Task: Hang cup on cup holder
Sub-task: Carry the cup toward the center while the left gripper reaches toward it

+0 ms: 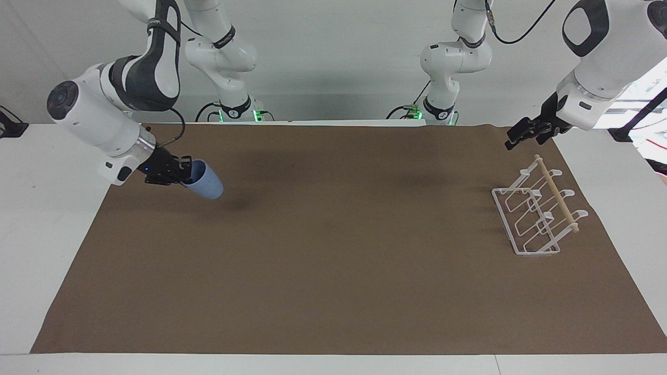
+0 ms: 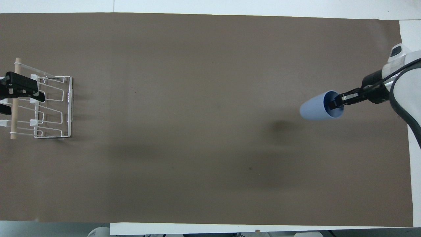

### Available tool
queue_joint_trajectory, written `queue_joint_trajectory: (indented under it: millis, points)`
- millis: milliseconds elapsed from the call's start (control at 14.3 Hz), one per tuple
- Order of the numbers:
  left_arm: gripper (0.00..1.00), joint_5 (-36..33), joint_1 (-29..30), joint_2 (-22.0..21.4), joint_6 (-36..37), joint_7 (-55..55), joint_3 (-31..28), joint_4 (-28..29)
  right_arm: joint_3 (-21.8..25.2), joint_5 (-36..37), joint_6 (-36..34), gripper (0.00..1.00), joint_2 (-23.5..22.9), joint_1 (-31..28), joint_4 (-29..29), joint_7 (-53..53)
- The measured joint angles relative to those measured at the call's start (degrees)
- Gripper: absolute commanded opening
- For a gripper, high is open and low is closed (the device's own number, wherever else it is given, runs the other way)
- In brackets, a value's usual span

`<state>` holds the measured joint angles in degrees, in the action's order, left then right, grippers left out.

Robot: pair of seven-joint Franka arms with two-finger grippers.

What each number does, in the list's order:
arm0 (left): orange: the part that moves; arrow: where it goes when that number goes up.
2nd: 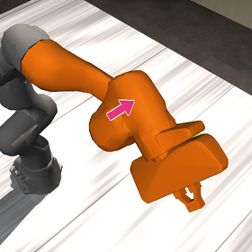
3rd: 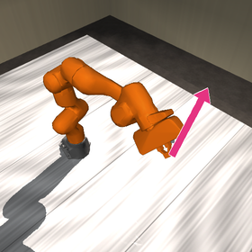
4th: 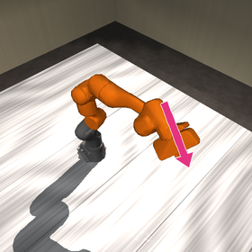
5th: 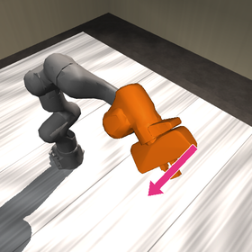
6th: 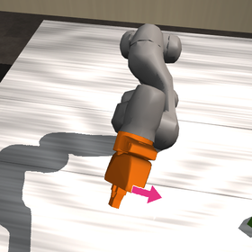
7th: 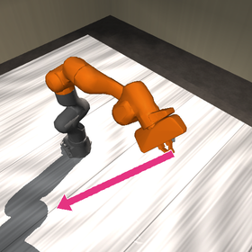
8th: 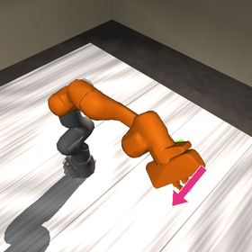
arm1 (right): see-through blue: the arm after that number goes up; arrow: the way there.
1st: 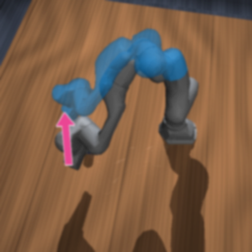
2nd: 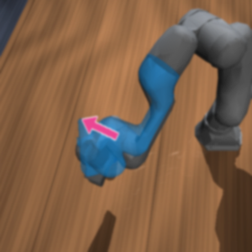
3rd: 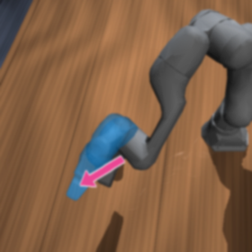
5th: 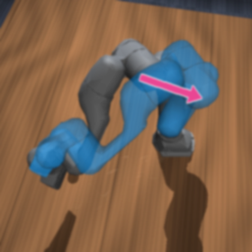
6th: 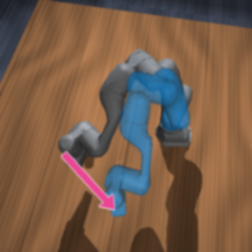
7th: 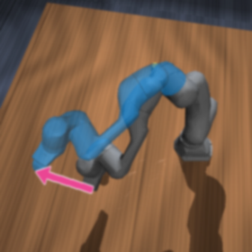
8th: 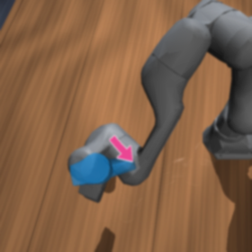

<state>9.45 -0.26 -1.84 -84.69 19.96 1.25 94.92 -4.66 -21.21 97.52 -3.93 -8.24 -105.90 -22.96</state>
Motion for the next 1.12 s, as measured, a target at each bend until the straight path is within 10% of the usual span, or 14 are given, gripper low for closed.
queue_joint_trajectory:
  millis: [700,1120]
  points:
    - [1.00,11.8,-7.8,-0.4,0.3,61.2,1.0,-1.6,-2.6,-28.8,13.8,0.00,-0.2,18.3,-1.2,20.2]
    - [1.00,15.4,-17.8,-0.4,-1.8,78.0,1.5,-2.7,-2.6,-46.1,24.0,0.00,0.4,25.3,-5.7,22.6]
